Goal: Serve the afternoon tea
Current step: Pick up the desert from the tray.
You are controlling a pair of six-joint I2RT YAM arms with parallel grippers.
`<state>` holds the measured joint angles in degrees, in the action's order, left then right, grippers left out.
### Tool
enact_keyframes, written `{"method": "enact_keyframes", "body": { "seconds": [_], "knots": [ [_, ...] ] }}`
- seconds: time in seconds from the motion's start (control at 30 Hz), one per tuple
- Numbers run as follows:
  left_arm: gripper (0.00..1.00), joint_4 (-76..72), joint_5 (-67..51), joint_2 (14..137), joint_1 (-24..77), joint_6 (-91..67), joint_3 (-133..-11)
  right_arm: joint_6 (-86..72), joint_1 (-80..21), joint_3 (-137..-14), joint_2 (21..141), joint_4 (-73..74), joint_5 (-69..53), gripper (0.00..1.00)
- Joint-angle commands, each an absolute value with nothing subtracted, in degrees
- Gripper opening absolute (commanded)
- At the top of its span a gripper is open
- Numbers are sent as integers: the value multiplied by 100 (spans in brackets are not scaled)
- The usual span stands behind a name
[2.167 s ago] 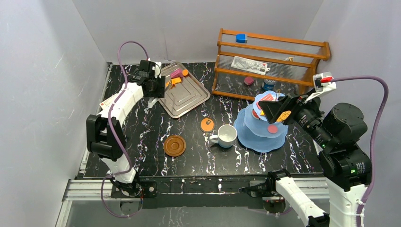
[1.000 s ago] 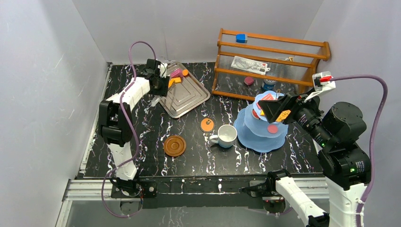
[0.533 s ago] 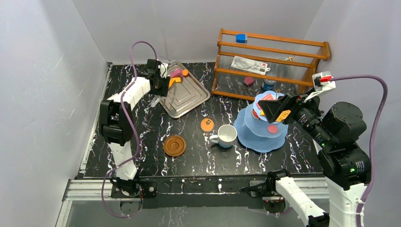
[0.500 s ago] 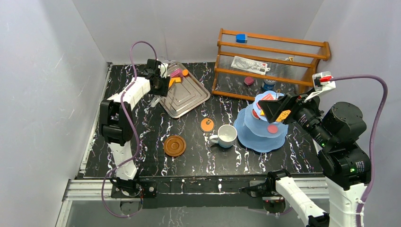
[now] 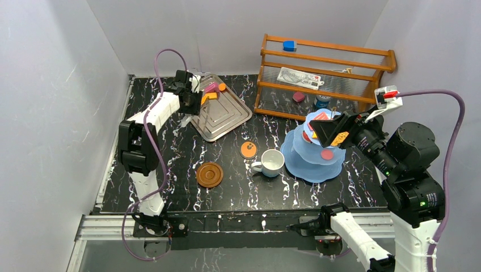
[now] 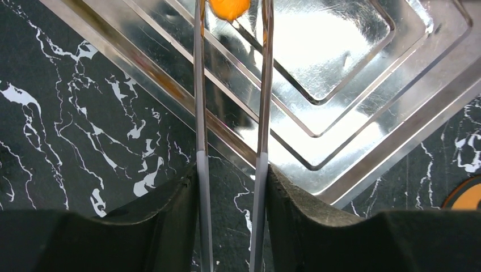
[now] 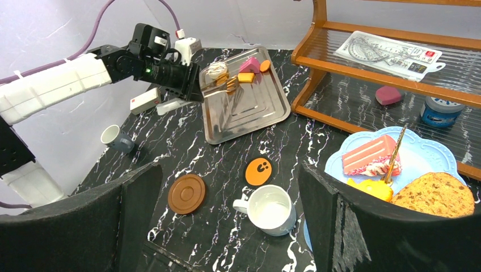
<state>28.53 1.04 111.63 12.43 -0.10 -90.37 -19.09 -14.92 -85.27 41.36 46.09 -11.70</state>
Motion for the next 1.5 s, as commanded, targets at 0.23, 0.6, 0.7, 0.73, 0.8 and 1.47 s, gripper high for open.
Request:
{"method": "enact_keyframes", "body": {
  "seconds": [0.23,0.6,0.7,0.73,0.8,1.47],
  "knots": [
    [33,3197,8,9909,1326,-694,-8624,-1815,-1489,-8642,4118,4252,-1105,99],
    [33,3336,-287,9184,1515,-835,-8240,-1830,-1485,-8598,4098,4279,-1135,99],
    [33,3418,-322,9089,1571,-808,-8275,-1837,-1488,-8596,4080,4287,-1117,99],
    [33,3474,-383,9063,1589,-774,-8304,-1837,-1487,-8596,4078,4295,-1114,99],
    [33,3557,-519,8984,1654,-732,-8352,-1837,-1488,-8616,4080,4319,-1097,99],
    [32,3840,-1497,7950,3054,-1176,-8698,-1767,-1487,-8805,4131,4447,-957,99]
  ]
}}
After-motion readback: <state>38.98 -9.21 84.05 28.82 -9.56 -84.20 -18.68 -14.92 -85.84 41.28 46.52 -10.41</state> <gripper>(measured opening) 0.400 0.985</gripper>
